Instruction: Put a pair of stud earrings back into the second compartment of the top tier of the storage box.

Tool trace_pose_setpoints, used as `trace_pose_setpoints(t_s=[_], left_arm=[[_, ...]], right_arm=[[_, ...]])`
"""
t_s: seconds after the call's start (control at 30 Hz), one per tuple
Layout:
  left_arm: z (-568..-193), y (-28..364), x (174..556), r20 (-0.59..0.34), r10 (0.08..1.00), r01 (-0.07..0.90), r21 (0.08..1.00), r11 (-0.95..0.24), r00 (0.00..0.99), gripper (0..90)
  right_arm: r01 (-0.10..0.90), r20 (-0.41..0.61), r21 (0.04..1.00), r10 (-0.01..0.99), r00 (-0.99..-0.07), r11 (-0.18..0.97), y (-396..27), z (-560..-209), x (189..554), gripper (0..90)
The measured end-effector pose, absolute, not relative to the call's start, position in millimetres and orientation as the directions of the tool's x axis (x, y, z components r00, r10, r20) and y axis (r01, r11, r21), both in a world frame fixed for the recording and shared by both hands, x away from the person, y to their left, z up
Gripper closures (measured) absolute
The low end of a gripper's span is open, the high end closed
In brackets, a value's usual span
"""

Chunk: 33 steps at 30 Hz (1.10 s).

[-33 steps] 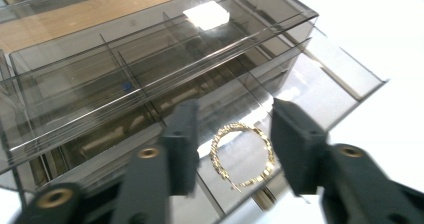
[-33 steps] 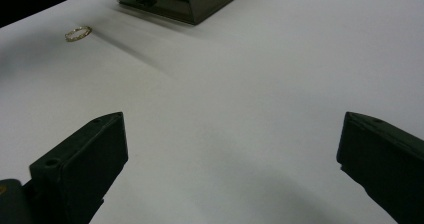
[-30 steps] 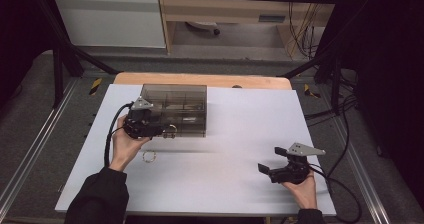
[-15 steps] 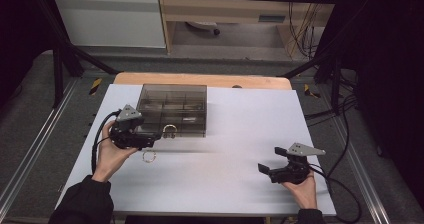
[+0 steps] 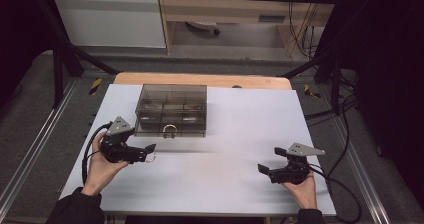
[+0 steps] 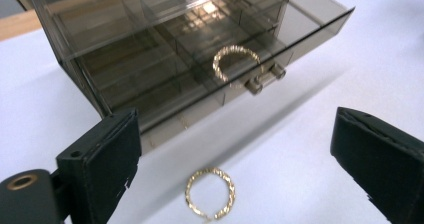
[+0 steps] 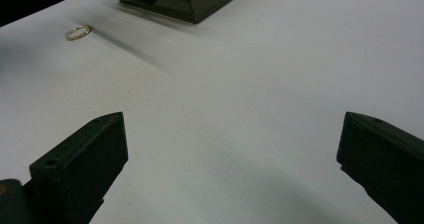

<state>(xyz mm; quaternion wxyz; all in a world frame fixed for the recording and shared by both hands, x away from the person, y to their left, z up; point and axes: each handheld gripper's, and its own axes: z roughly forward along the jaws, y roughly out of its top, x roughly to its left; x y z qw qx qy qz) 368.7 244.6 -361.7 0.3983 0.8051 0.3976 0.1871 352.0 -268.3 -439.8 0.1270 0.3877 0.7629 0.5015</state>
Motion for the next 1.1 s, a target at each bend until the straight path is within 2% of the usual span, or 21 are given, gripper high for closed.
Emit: trace_pose_setpoints(t_s=[0.43,0.67,0.97,1.0,1.1], left_arm=[[-391.1,253.8,363.5,-0.064,0.795,0.534,0.773,-0.342,0.603,6.1],[-405.2,252.1,364.2,-0.068,0.787,0.557,0.744,-0.369,0.613,8.2],[-417.8,248.8,369.0,-0.072,0.779,0.581,0.71,-0.398,0.622,23.5],[-421.1,247.4,370.0,-0.066,0.78,0.584,0.702,-0.408,0.622,28.3],[-423.7,246.3,371.4,-0.052,0.782,0.586,0.692,-0.42,0.622,34.8]], right_arm=[[0.468,0.193,0.86,0.719,-0.668,0.204,-267.8,-440.7,352.3,0.5],[0.47,0.194,0.858,0.719,-0.667,0.204,-267.5,-440.9,352.2,0.6],[0.469,0.193,0.859,0.719,-0.668,0.205,-267.7,-440.8,352.4,0.5],[0.47,0.193,0.858,0.719,-0.668,0.206,-267.6,-440.9,352.6,0.5],[0.47,0.193,0.858,0.719,-0.668,0.206,-267.5,-441.0,352.6,0.5]])
